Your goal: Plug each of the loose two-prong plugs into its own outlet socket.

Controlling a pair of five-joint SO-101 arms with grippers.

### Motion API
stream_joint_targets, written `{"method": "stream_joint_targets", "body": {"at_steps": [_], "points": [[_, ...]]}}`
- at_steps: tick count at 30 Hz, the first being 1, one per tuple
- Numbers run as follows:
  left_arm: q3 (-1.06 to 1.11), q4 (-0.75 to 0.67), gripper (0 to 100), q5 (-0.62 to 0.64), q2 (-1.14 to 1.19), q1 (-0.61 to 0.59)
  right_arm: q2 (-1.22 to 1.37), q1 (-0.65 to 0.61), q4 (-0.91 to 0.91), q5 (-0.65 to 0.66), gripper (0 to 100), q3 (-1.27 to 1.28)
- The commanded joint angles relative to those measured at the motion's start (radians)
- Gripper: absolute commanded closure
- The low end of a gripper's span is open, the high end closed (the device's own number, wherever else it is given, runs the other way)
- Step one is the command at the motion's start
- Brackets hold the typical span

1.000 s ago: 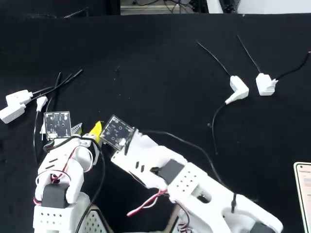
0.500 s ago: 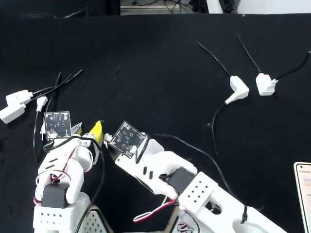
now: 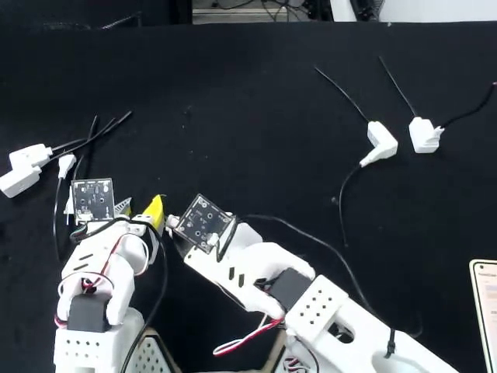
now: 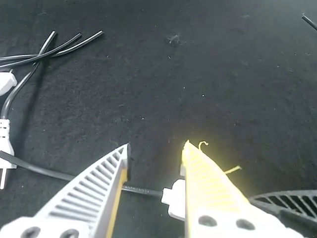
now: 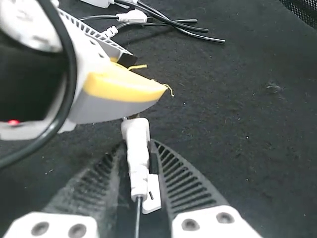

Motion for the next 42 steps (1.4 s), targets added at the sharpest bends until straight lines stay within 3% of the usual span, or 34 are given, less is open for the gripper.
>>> {"method": "stream_joint_targets", "body": {"at_steps": [1, 25, 33, 42], "points": [[0.001, 0.0, 82, -0.011, 0.009, 0.01, -0.05, 0.046, -0.008, -0.012, 98.8, -0.07], [-0.016, -0.032, 82, -0.011, 0.009, -0.005, -0.042, 0.051, 0.011, -0.011, 98.8, -0.058], [-0.059, -0.037, 82, -0.011, 0.009, -0.249, -0.041, 0.127, 0.221, -0.008, 98.8, -0.148], [-0.016, -0.037, 82, -0.064, 0.018, -0.254, 0.102, 0.094, 0.414, -0.014, 98.8, -0.285]]}}
